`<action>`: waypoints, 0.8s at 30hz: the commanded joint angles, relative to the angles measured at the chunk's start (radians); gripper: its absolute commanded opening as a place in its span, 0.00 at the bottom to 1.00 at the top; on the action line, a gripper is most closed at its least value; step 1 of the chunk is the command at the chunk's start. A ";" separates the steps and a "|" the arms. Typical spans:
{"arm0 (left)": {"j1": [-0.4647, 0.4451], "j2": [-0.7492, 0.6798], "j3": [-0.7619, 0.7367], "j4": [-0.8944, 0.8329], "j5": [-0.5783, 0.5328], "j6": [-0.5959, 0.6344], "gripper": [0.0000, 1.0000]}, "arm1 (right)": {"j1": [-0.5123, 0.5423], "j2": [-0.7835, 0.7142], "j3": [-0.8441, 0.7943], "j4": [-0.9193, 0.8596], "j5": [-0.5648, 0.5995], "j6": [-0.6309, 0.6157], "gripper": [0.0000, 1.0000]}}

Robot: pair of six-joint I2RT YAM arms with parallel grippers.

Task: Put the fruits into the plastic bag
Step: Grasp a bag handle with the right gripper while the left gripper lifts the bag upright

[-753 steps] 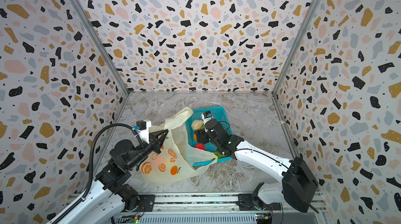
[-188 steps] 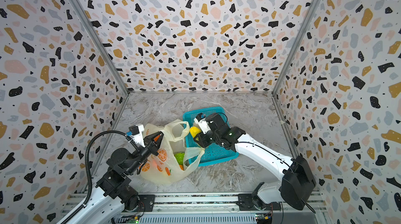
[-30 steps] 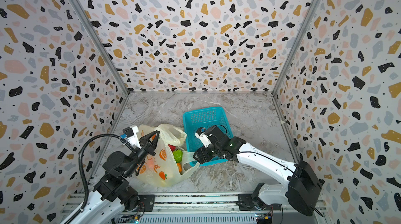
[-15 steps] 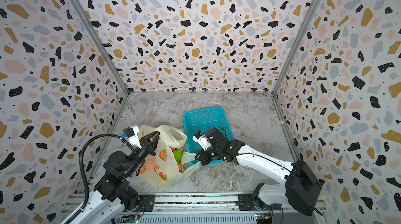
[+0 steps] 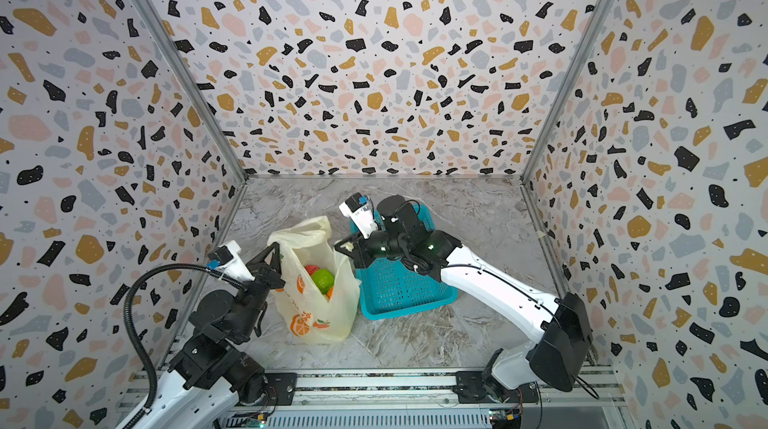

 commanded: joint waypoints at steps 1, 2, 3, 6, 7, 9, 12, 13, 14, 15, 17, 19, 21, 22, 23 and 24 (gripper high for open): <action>0.003 -0.024 0.039 0.057 -0.158 0.053 0.00 | -0.001 -0.005 0.126 0.075 -0.017 -0.042 0.00; 0.003 -0.020 0.042 0.072 -0.167 0.062 0.00 | 0.001 0.000 0.153 0.074 -0.010 -0.055 0.00; 0.003 -0.015 0.044 0.082 -0.174 0.065 0.00 | 0.001 0.002 0.174 0.074 0.002 -0.065 0.00; 0.003 0.021 0.056 0.112 -0.180 0.073 0.00 | 0.001 -0.006 0.199 0.081 0.052 -0.090 0.00; 0.003 0.038 0.062 0.122 -0.175 0.077 0.00 | 0.001 -0.014 0.199 0.080 0.066 -0.100 0.00; 0.003 0.074 0.077 0.129 -0.156 0.083 0.00 | 0.001 -0.027 0.191 0.079 0.091 -0.108 0.00; 0.003 0.120 0.094 0.172 -0.115 0.094 0.00 | 0.000 -0.057 0.150 0.076 0.132 -0.111 0.00; 0.003 0.137 0.099 0.192 -0.086 0.106 0.00 | 0.001 -0.071 0.125 0.079 0.153 -0.107 0.00; 0.003 0.161 0.107 0.207 -0.046 0.124 0.00 | 0.001 -0.086 0.097 0.085 0.179 -0.099 0.00; 0.003 0.187 0.122 0.210 -0.006 0.142 0.00 | 0.001 -0.098 0.069 0.089 0.208 -0.088 0.00; 0.003 0.274 0.183 0.164 0.065 0.169 0.00 | 0.000 -0.127 0.006 0.095 0.278 -0.062 0.00; 0.003 0.355 0.226 0.143 0.135 0.176 0.00 | -0.002 -0.149 -0.050 0.087 0.353 -0.029 0.00; 0.003 0.421 0.241 0.158 0.200 0.165 0.00 | -0.008 -0.168 -0.103 0.070 0.425 0.007 0.00; 0.002 0.455 0.240 0.187 0.243 0.152 0.00 | -0.011 -0.177 -0.126 0.057 0.463 0.029 0.00; 0.003 0.484 0.240 0.214 0.284 0.144 0.00 | -0.015 -0.186 -0.146 0.047 0.495 0.048 0.00; 0.003 0.519 0.240 0.244 0.334 0.131 0.00 | -0.021 -0.198 -0.168 0.035 0.531 0.066 0.00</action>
